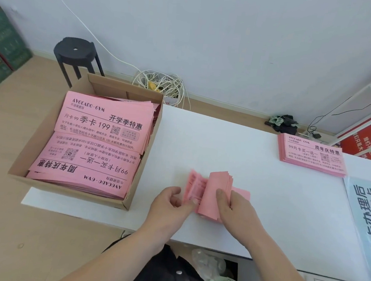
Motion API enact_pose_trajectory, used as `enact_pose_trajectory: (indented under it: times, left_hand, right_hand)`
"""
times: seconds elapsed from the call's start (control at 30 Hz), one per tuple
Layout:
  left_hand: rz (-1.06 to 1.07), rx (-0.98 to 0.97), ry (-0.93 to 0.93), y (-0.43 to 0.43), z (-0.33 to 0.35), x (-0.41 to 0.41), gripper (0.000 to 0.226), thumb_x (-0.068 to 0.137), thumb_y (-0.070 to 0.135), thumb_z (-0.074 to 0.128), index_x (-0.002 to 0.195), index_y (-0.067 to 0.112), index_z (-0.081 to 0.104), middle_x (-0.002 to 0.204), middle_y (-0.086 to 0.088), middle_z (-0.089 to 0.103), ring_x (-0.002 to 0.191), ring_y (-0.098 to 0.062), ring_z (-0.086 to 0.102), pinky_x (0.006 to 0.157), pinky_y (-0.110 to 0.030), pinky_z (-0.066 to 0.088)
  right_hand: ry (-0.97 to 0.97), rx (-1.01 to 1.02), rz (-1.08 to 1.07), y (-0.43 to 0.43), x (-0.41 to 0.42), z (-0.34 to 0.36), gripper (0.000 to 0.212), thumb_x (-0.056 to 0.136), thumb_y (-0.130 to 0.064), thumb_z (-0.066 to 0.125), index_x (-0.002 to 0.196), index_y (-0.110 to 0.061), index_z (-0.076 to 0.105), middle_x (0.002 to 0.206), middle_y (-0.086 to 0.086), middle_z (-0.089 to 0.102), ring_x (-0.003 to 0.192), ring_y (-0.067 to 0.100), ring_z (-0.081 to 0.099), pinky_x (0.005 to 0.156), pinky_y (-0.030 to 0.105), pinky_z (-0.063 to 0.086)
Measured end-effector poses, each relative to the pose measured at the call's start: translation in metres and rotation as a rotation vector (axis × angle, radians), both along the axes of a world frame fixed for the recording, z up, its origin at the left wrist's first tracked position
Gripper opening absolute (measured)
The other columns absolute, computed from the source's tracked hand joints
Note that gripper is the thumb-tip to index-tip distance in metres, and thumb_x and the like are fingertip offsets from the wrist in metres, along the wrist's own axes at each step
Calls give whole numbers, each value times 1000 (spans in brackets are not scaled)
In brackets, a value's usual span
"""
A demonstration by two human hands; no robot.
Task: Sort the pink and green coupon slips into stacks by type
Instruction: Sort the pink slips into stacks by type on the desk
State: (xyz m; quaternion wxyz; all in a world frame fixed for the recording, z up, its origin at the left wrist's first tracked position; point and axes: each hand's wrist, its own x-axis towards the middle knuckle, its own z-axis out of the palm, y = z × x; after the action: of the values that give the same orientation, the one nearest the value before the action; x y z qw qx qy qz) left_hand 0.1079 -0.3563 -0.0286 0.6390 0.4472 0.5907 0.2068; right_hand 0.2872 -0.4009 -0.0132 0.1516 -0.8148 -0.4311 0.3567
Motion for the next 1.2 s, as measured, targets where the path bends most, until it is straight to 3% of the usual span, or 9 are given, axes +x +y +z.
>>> enact_pose_trajectory:
  times: [0.1,0.27,0.43,0.57,0.7,0.8,1.0,1.1,1.2]
  left_hand:
    - [-57,27,-7,2,-3,2,9,91,27,74,97,21,78,82,8,75,71,-7,66,64,-22,54]
    - [-137,149,154,8,-10,3,34,97,23,62,68,7,54,59,7,46,56,-14,40,57,-25,30]
    - [-228,383,312,41,5,-1,17,103,25,51,91,15,57,87,-1,64,74,-18,59,64,-33,49]
    - [-137,321,122,64,25,7,4,100,18,56,97,19,58,94,-2,73,79,-21,73,66,-37,60]
    - [-102,420,25,84,41,19,10,93,14,60,90,23,64,84,4,72,73,-21,66,62,-33,56]
    - [-382,528,146,102,51,25,26,93,11,49,95,31,64,83,10,67,67,-9,55,59,-24,43]
    - [-1194,607,517,115,42,61,41,102,20,48,137,41,49,131,6,61,115,-20,56,96,-36,48]
    - [-1208,798,605,115,28,77,61,100,20,55,152,42,33,140,4,53,125,-22,51,101,-44,47]
    - [-931,873,593,118,24,66,55,101,17,53,152,29,37,146,1,44,130,-24,46,103,-45,45]
  right_hand:
    - [-12,6,6,-2,-2,0,49,106,-50,33,84,-12,55,77,1,63,69,18,59,60,31,42]
    - [7,17,-10,-2,2,10,45,109,-42,34,74,-17,48,67,-4,54,60,14,49,55,27,34]
    - [-380,27,-32,-2,42,56,42,107,-36,35,71,-18,47,73,1,56,71,27,57,61,35,41]
    - [-591,-105,69,6,51,84,39,107,-38,28,77,-21,47,80,-3,57,76,24,60,67,33,45]
    - [-752,-215,117,20,48,73,29,104,-27,36,76,-23,42,77,-7,50,76,23,59,61,27,37]
    - [-881,-235,103,25,52,66,27,102,-23,40,76,-25,48,73,-8,56,69,20,59,55,23,30]
    - [-836,-392,277,36,38,51,29,100,-16,40,115,-24,63,101,-4,65,83,23,52,63,27,34]
    - [-695,-413,269,32,30,30,30,102,-20,38,113,-20,66,106,0,69,88,24,62,75,31,43]
    - [-634,-362,228,24,29,11,34,104,-26,34,111,-20,67,108,4,70,100,29,68,79,34,48]
